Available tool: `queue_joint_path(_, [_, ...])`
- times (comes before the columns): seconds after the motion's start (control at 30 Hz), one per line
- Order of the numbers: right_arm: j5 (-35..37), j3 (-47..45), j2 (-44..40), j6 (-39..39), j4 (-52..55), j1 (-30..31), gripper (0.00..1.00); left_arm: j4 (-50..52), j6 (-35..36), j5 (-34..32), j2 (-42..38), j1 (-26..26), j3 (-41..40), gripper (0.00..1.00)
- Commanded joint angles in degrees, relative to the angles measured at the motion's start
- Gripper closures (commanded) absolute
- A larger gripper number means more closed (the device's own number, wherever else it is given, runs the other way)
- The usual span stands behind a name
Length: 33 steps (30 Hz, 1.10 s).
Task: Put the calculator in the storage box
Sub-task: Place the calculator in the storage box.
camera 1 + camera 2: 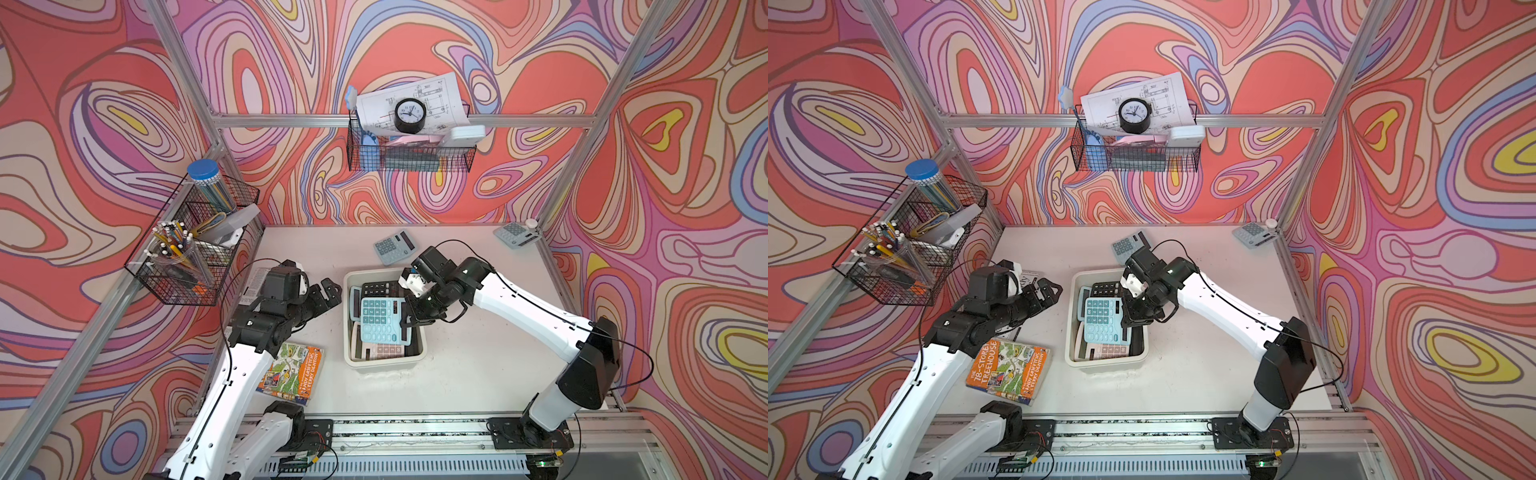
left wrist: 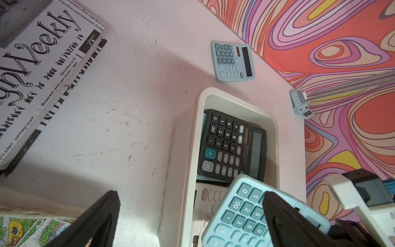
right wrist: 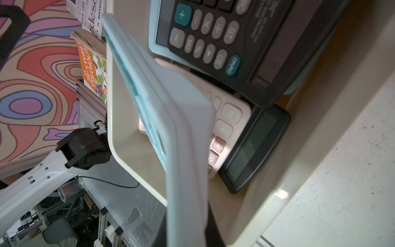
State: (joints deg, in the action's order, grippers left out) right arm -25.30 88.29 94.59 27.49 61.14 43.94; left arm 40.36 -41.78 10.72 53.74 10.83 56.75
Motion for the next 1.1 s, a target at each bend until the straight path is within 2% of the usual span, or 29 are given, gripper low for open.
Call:
queue_joint_path(0.0, [-3.50,1.46,-0.36,-2.08,1.50,-0.22,1.00,0.69,1.26,-0.17,0.38,-0.46,-0.94,0.01])
queue_joint_path(0.53, [-3.27,-1.21,0.92,-3.10,2.62,-0.16,1.00,-0.03,1.00,1.29,2.79,-0.68,-2.46,0.01])
queue_joint_path(0.8, [0.22,0.62,2.52,-3.53,4.55,-0.09,0.81,-0.28,1.17,2.52,3.64,-0.81,-2.61,0.01])
queue_joint_path(1.07, [2.66,3.70,3.32,-4.30,6.84,-0.04,0.78,-0.50,1.09,3.15,3.74,-0.90,-2.87,0.01])
